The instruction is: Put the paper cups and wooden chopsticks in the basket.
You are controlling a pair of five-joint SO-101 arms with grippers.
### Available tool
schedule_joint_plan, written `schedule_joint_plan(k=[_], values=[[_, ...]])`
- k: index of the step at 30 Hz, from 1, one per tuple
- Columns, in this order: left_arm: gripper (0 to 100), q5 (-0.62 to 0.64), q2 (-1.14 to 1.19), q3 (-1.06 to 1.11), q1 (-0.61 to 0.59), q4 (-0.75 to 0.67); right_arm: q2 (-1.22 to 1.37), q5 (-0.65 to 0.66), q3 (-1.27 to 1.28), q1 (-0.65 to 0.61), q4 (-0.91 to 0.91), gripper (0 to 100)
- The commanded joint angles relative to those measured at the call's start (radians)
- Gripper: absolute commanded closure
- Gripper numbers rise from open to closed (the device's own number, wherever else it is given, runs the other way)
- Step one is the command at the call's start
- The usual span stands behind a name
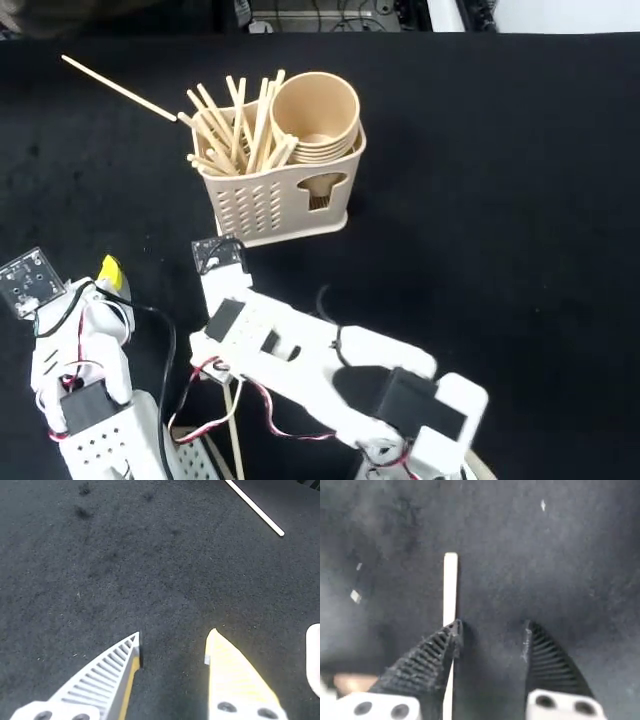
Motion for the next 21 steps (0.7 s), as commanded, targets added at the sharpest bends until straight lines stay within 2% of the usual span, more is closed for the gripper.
schedule_joint_plan(k=[1, 6, 12, 16, 21], values=[[79, -0.008, -0.009, -0.005, -0.001, 0.003, -0.191, -0.003, -0.002, -0.015, 0.071, 80.1], [79, -0.008, -0.009, -0.005, -0.001, 0.003, -0.344, 0.021, 0.07, -0.034, -0.035, 80.1], [79, -0.008, -0.009, -0.005, -0.001, 0.003, -0.236, 0.023, 0.265, -0.121, -0.423, 80.1], [79, -0.008, -0.009, -0.005, -0.001, 0.003, -0.099, 0.025, 0.259, -0.06, -0.417, 80.1], [79, -0.008, -0.009, -0.005, -0.001, 0.005, -0.036, 0.025, 0.153, 0.032, -0.275, 80.4]])
